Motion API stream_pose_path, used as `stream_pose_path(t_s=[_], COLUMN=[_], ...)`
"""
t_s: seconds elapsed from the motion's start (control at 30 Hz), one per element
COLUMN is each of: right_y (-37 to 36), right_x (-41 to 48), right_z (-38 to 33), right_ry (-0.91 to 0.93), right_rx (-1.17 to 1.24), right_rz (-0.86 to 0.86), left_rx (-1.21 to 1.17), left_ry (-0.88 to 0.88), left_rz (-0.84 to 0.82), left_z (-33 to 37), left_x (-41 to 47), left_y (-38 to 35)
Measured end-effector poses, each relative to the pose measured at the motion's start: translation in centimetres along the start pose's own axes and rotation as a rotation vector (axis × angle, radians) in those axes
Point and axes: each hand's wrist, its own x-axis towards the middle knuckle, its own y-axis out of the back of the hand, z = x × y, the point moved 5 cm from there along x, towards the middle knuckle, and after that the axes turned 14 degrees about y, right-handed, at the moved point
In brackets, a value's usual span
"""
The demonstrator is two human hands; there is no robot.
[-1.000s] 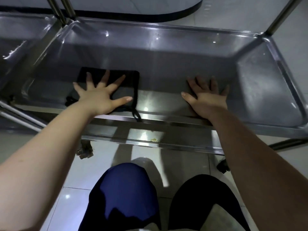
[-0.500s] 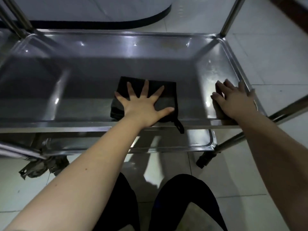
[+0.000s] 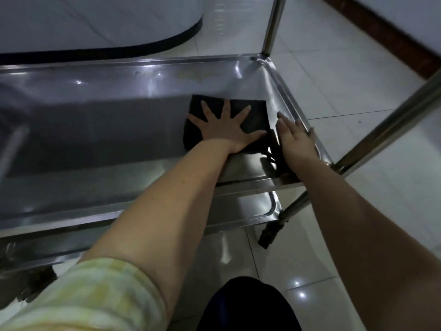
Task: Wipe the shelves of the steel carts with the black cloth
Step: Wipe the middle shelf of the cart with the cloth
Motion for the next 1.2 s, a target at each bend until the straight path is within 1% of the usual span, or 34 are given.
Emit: stream_pose_path(t_s=[0.13,0.23,0.3,0.4,0.47,0.5,0.53,0.6,0.63,0.7,0.77,0.8,0.9,0.97,1.03,1.1,1.17,1.2], right_y=[0.3,0.4,0.5,0.6,0.6,0.5,0.6,0.5,0.3,0.3,0.4,0.5,0.6,0.5,0.7,1.2,1.9,2.3], right_x=[0.2,0.1,0.0,-0.1,0.0,0.3,0.4,0.5,0.4,0.1,0.0,0.0,0.5,0.5,-0.1,-1.3,-2.9,-3.7], right_z=[0.2,0.0,0.2,0.5,0.9,0.9,0.5,-0.5,-0.8,-1.4,-1.5,-1.7,-2.9,-4.1,-4.9,-5.5,-6.0,-6.1], right_ry=[0.037,0.028,0.011,-0.011,0.009,0.039,0.073,0.160,0.216,0.274,0.273,0.244,0.209,0.225,0.265,0.313,0.342,0.352], right_rx=[0.054,0.135,0.138,0.225,0.321,0.323,0.264,0.010,-0.110,-0.220,-0.234,-0.228,-0.258,-0.323,-0.398,-0.376,-0.285,-0.228], right_rz=[0.055,0.082,0.105,0.161,0.169,0.154,0.122,0.057,0.028,0.006,0.019,0.029,0.020,-0.021,-0.020,0.036,0.137,0.199], left_rx=[-0.014,0.014,0.024,0.036,0.049,0.050,0.041,-0.043,-0.122,-0.286,-0.355,-0.344,-0.194,-0.083,-0.038,-0.082,-0.175,-0.244], left_ry=[-0.012,-0.046,-0.088,-0.150,-0.165,-0.163,-0.160,-0.154,-0.149,-0.153,-0.203,-0.237,-0.258,-0.246,-0.272,-0.272,-0.272,-0.304], left_rz=[0.017,0.002,-0.036,-0.063,-0.067,-0.071,-0.073,-0.052,-0.006,0.189,0.376,0.408,0.355,0.280,0.278,0.302,0.391,0.448], left_z=[0.9,0.7,0.6,1.2,1.6,1.6,1.6,1.5,1.1,-0.3,-1.9,-2.5,-3.0,-3.0,-2.9,-3.1,-3.7,-4.1], left_x=[2.2,1.4,-0.7,-5.2,-7.8,-8.5,-9.0,-9.3,-9.2,-8.8,-7.8,-6.8,-3.5,-1.9,-1.3,-1.8,-3.3,-4.6], left_y=[0.9,0.6,0.0,-1.7,-2.8,-3.1,-3.1,-2.2,-1.5,0.4,1.6,1.9,2.4,2.1,2.0,2.6,3.8,4.4])
